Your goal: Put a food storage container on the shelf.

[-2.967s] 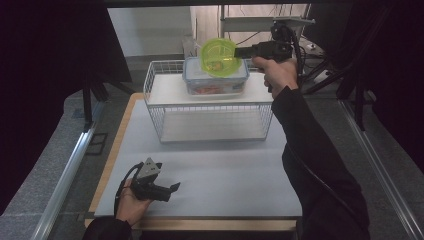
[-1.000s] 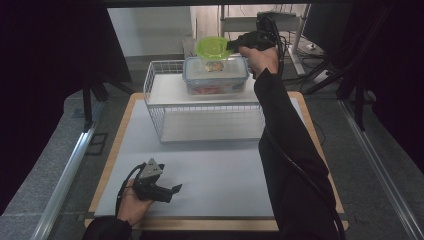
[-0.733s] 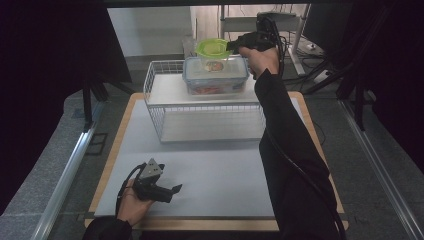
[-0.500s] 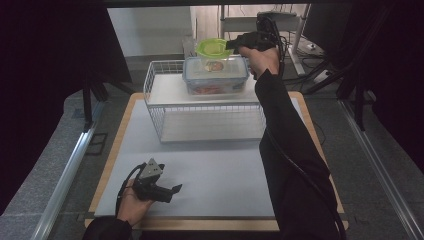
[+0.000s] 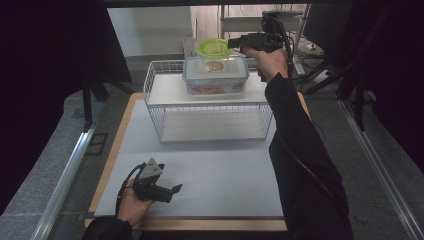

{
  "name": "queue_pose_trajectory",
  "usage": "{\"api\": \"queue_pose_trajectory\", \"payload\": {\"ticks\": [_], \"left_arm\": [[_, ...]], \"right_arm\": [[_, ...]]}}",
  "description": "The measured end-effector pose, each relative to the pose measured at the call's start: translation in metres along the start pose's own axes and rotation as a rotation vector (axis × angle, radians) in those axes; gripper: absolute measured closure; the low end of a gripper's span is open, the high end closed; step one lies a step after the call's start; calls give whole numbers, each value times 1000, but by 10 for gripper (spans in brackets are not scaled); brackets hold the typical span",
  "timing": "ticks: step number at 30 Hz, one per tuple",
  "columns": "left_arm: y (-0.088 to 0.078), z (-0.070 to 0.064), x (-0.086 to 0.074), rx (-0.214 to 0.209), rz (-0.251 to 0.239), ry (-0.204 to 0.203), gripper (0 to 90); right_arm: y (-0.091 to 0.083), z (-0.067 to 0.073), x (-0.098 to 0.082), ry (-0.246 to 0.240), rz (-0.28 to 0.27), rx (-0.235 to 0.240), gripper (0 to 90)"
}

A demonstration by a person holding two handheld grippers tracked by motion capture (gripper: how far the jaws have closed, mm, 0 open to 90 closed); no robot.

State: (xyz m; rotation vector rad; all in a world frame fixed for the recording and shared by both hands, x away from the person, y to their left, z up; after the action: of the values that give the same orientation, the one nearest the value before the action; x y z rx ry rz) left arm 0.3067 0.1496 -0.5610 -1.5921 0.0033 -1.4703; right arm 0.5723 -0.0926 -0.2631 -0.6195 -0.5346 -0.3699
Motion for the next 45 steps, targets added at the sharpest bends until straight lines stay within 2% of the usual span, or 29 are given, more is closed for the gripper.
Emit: {"api": "queue_pose_trajectory", "payload": {"ticks": [4,9,20,28,34,45], "left_arm": [[0,0,0,1,1,0,38],[0,0,0,0,1,0,38],[0,0,0,1,2,-2,37],[0,-1,1,-27,-7,-22,47],[-1,-1,1,-30,-13,-22,46],[-1,-1,2,-27,-20,-18,43]], "right_arm": [[-7,-2,-4,-23,3,20,295],[-15,-8,-10,-94,14,-2,236],[-29,-21,-28,-164,13,-8,176],[-35,-25,-42,-196,1,-19,157],[-38,-30,-52,-221,-8,-36,139],[-39,-33,-71,-250,-9,-40,108]]}}
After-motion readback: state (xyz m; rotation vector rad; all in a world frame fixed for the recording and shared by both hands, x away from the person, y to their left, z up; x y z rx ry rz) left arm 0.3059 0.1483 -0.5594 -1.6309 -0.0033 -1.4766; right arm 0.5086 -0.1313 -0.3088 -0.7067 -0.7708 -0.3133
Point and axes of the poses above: each handheld gripper's, and its own axes: y roughly forward along the jaws, x roughly out of its top, z roughly to its left, the point moved 7 cm from there along y, roughly forward along the jaws, and after that the axes turned 14 degrees about y, right-handed, at the moved point
